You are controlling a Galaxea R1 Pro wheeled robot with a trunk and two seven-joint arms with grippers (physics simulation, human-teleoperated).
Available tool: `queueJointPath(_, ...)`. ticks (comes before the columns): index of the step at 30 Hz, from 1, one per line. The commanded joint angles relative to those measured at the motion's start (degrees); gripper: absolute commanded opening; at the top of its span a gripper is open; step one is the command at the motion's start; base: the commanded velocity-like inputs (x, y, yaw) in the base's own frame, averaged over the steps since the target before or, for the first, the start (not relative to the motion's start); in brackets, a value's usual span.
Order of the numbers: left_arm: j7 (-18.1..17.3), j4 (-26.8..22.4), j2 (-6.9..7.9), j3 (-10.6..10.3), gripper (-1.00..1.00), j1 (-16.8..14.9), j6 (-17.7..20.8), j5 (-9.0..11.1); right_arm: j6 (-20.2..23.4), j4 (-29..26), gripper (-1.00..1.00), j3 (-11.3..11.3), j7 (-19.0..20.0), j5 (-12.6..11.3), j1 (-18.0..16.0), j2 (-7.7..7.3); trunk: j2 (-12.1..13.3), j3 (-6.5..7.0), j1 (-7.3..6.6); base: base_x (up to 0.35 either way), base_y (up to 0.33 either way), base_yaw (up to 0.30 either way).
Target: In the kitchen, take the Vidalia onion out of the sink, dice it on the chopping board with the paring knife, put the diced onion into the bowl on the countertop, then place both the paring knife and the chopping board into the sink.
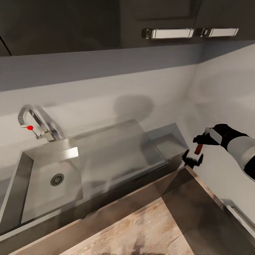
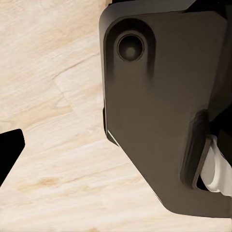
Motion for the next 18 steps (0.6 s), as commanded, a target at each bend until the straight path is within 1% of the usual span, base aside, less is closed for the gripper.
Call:
queueJointPath(1,0.05,0.08,-0.03,-0.48,1.00,-0.07,0.10,0.56,0.25,-0.11,1.00,0.48,0.18,-0.14,-0.05,-0.06,-0.10,-0.19,0.03,0.000,0.000,0.000)
queueJointPath(18,0.05,0.08,-0.03,-0.48,1.00,-0.07,0.10,0.56,0.25,-0.11,1.00,0.48,0.14,-0.14,-0.05,-0.05,-0.10,-1.77,0.03,0.000,0.000,0.000)
